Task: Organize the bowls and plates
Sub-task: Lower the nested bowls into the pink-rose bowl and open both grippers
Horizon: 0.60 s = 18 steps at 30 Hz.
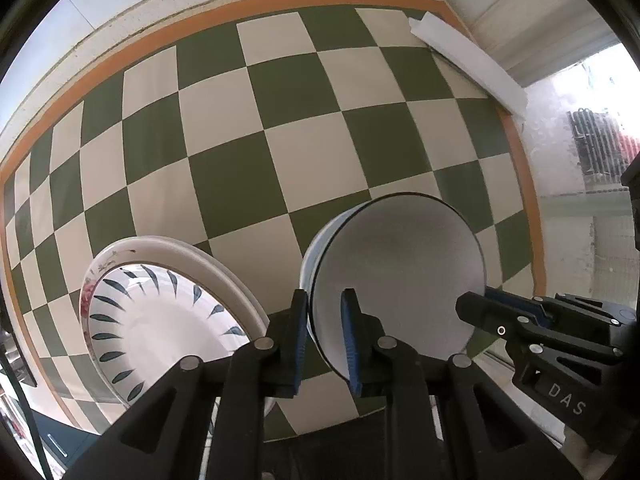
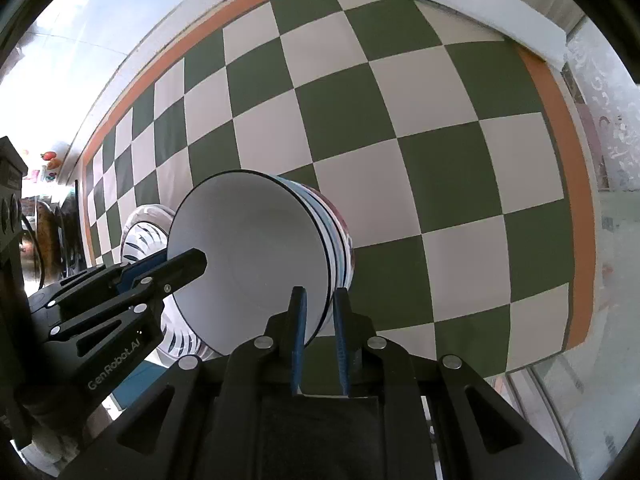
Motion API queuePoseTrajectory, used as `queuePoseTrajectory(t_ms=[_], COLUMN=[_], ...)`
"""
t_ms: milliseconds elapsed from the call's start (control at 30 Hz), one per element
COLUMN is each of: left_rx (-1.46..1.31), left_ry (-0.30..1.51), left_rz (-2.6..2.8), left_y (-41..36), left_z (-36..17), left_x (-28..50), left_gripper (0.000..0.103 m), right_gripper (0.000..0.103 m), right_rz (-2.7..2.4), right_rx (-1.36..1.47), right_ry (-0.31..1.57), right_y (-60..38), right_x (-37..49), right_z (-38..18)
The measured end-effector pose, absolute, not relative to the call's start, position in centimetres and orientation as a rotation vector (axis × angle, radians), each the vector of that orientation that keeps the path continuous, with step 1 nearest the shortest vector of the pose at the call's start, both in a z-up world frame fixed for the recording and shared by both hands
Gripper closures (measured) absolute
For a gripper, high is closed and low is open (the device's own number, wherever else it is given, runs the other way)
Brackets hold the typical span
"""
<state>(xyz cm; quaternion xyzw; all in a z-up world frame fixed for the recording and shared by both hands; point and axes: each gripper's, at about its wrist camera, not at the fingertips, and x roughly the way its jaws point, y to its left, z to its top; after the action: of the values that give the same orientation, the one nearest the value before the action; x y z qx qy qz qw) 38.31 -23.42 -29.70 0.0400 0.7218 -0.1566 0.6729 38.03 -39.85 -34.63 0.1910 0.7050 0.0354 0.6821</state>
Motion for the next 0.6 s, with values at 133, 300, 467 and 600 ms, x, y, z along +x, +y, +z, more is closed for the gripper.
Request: queuePoseTrajectory(t_ms=[133,300,467,600], left_rx=[0.08,0.073,0.098,0.085], left_ry=[1.58,1.517,1.435,1.414], left_rz=[-0.375,-0.398,-0.39,-0.396], left_y=[-23.0,-22.1,-20.9,-19.7], left_z=[-27.5,-24.2,-21.4,-20.0], left_x=[37.7,36.8,35.9,35.1], left_gripper=[0.073,0.058,0.019,0.012], right_gripper=[0.084,0.065,0.046,0.026], right_rz=[0.069,0.064,0.058,0.075], right_rx=[0.395,0.345,0.292,0.288], right_ry=[1.54,1.469,1.403,1.378], right_y=[-39.6,-39.0,-38.5,-38.1], right_x=[37.2,35.7,33.8,32.4], right_z=[-32.7,-29.4,-25.9,-24.2])
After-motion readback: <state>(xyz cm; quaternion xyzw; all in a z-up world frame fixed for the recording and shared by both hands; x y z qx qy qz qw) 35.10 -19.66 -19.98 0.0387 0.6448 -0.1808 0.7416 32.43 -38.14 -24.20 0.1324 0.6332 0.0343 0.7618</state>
